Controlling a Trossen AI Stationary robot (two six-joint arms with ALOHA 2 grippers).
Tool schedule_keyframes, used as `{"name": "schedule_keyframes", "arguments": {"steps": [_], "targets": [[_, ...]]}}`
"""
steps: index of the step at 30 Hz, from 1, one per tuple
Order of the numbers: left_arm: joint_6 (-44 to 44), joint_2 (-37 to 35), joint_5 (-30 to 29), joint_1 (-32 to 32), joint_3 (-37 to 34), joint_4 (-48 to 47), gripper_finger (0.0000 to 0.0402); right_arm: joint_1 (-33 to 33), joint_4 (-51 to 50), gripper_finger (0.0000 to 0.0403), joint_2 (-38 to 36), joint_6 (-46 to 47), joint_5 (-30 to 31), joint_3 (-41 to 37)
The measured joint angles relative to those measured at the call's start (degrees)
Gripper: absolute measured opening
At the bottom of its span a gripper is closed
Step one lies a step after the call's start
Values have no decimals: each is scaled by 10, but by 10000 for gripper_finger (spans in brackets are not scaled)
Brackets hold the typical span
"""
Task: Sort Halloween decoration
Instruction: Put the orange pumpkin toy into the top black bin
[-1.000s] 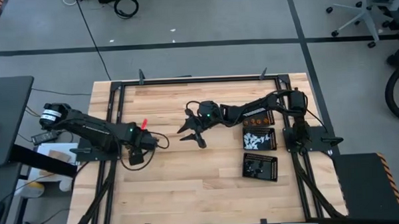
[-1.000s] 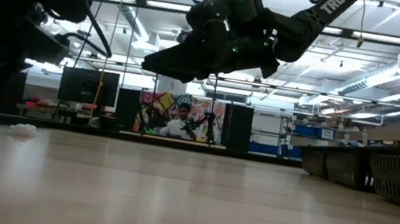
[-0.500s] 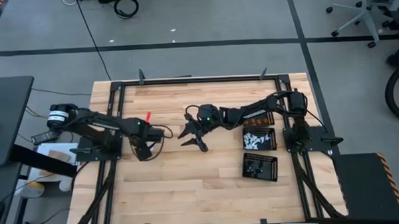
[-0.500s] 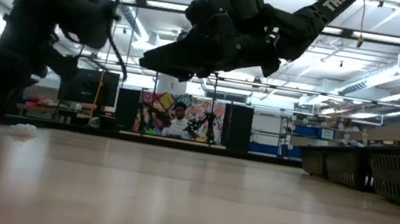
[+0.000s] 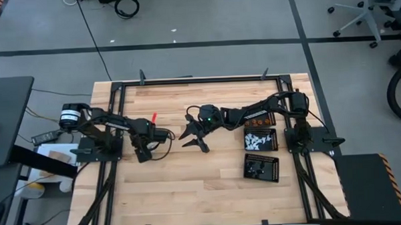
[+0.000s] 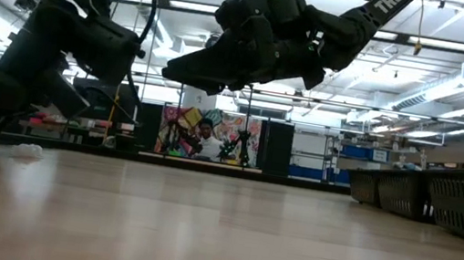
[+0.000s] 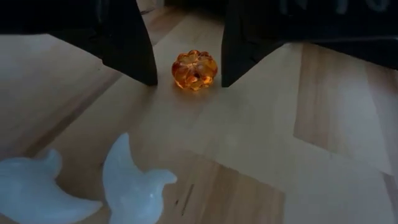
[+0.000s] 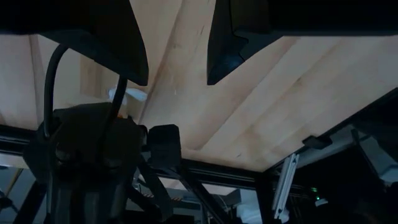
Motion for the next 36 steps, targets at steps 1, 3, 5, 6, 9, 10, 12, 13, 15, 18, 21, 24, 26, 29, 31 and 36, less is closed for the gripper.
{"name": "schedule_keyframes", "arguments": {"steps": [1, 3, 5, 6, 9, 10, 12, 13, 15, 18, 21, 24, 26, 29, 31, 36], "targets": [[2, 0, 4, 0, 0, 1, 163, 0, 0, 169, 0, 0, 0, 0], [2, 0, 10, 0, -1, 2, 146, 0, 0, 169, 0, 0, 0, 0], [3, 0, 13, 0, -1, 3, 127, 0, 0, 169, 0, 0, 0, 0], [4, 1, 14, 0, -1, 3, 118, 0, 0, 169, 0, 0, 0, 0], [4, 1, 15, 0, -1, 3, 95, 0, 0, 169, 0, 0, 0, 0], [4, 1, 15, 0, -1, 3, 89, 0, 0, 169, 0, 0, 0, 0], [4, 0, 15, 0, -2, 3, 80, 0, 0, 169, 0, 0, 0, 0], [5, 0, 15, 0, -2, 3, 77, 0, 0, 169, 0, 0, 0, 0], [5, 0, 15, -1, -2, 3, 76, 0, 0, 169, 0, 0, 0, 0], [6, 0, 15, -1, -2, 3, 76, 0, 0, 169, 0, 0, 0, 0], [6, 2, 15, -1, 8, -2, 76, 0, 0, 169, 0, 0, 0, 0], [12, 4, 15, -1, 24, -5, 76, 0, -1, 169, 0, 0, 0, 0], [17, 3, 14, -1, 38, -2, 76, 0, -3, 169, 0, 0, 0, 0], [20, 3, -1, -1, 54, -7, 76, -1, -8, 169, 0, 1, 0, 0], [21, 3, -18, -1, 66, -3, 76, -4, -18, 169, -3, 3, 0, 0], [35, 2, -46, -1, 94, 1, 76, -14, -74, 169, -40, 1, -1, -1]]}}
